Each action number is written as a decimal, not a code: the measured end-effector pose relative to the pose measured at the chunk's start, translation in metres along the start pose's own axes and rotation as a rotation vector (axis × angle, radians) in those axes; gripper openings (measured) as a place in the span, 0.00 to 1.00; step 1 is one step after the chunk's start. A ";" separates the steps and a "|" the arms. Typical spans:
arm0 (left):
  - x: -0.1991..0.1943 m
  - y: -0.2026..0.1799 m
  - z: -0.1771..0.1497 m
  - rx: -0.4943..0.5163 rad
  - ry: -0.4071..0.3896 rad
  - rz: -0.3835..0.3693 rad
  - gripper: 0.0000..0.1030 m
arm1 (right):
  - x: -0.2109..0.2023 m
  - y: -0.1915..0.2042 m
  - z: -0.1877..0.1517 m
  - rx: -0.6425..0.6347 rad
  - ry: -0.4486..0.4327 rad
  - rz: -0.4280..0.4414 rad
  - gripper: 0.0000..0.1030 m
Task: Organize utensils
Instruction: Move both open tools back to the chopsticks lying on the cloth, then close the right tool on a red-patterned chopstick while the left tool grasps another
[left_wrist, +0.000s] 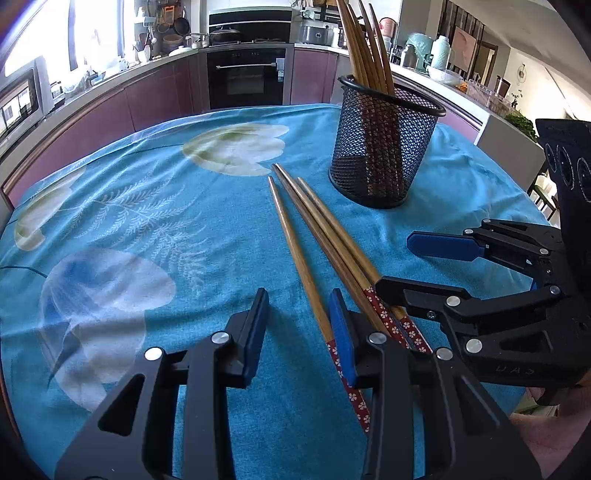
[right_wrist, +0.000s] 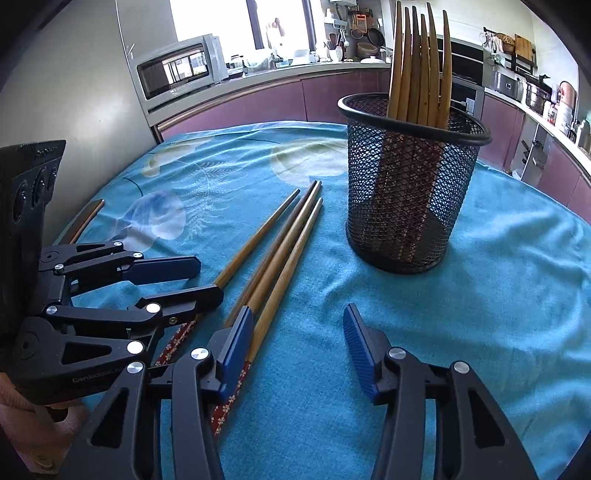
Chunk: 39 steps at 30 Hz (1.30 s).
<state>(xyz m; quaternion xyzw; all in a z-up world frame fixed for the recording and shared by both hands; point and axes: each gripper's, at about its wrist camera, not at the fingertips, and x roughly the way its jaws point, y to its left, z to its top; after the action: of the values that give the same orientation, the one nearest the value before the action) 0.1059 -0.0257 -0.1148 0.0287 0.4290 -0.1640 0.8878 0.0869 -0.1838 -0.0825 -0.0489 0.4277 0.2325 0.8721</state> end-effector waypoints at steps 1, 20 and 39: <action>0.000 0.000 0.000 -0.001 0.000 0.000 0.33 | 0.000 0.001 0.000 -0.008 0.002 -0.014 0.42; 0.008 0.000 0.011 -0.018 0.004 0.005 0.30 | 0.012 -0.001 0.013 -0.006 0.004 -0.044 0.27; 0.003 0.004 0.013 -0.061 -0.015 -0.009 0.08 | -0.005 -0.021 0.011 0.102 -0.049 0.080 0.06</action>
<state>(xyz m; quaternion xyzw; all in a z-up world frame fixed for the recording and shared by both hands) 0.1186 -0.0252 -0.1089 -0.0015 0.4275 -0.1550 0.8906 0.1017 -0.2014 -0.0736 0.0184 0.4190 0.2464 0.8737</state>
